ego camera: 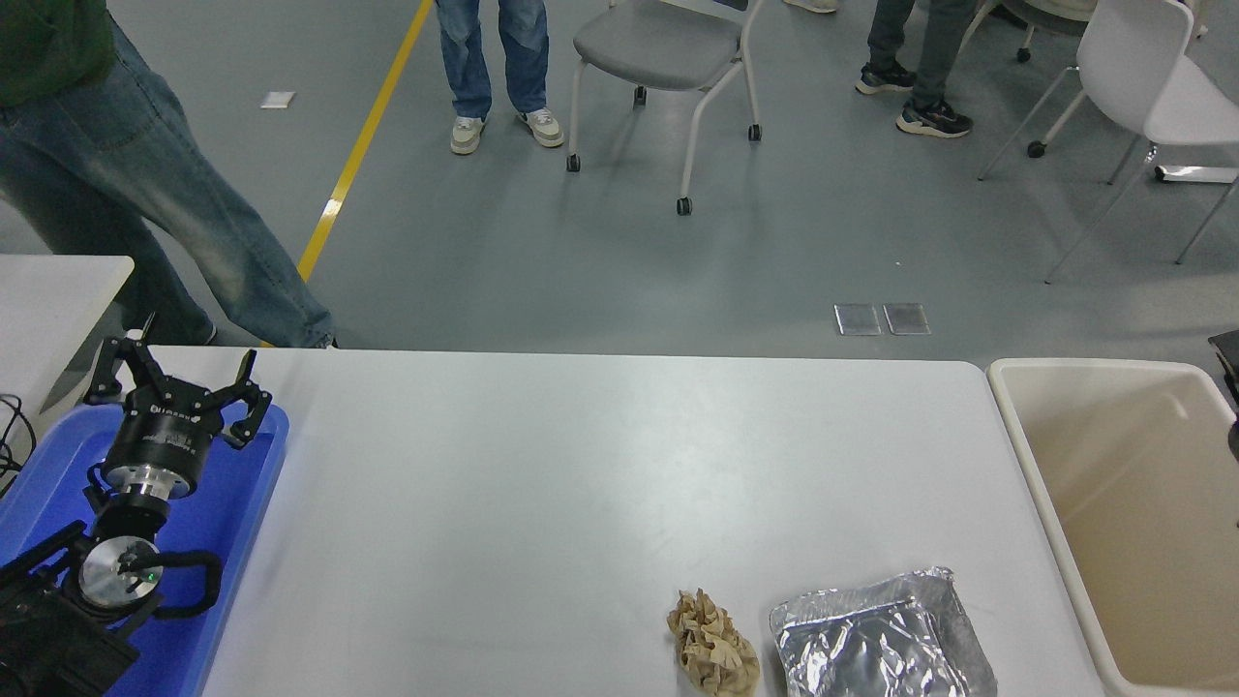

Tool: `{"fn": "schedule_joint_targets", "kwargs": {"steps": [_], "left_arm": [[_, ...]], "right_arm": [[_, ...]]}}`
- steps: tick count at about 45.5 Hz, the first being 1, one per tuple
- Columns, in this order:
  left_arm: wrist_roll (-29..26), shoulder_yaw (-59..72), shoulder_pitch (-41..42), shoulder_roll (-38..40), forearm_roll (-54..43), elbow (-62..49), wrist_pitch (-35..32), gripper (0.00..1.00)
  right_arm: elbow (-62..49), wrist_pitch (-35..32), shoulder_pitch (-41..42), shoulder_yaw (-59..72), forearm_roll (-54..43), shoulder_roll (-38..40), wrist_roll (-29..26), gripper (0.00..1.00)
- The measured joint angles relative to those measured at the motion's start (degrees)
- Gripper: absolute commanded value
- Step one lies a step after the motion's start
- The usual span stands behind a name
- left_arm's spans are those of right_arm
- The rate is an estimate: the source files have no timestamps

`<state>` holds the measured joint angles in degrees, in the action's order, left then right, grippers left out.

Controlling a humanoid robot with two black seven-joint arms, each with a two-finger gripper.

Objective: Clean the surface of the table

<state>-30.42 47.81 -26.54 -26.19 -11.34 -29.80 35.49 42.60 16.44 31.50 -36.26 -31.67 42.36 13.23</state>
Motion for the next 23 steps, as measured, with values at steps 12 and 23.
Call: {"fn": "schedule_joint_targets", "kwargs": {"steps": [12,23], "left_arm": [[0.0,0.0,0.0,0.0,0.0,0.0,0.0,1.0],[0.0,0.0,0.0,0.0,0.0,0.0,0.0,1.0]], "right_arm": [[10.0,-5.9,-7.9,-13.3,4.4,-1.1,0.4,1.0],[14.4,-15.7,-12.6,-19.9,9.2,-1.8,1.9,1.0]]}}
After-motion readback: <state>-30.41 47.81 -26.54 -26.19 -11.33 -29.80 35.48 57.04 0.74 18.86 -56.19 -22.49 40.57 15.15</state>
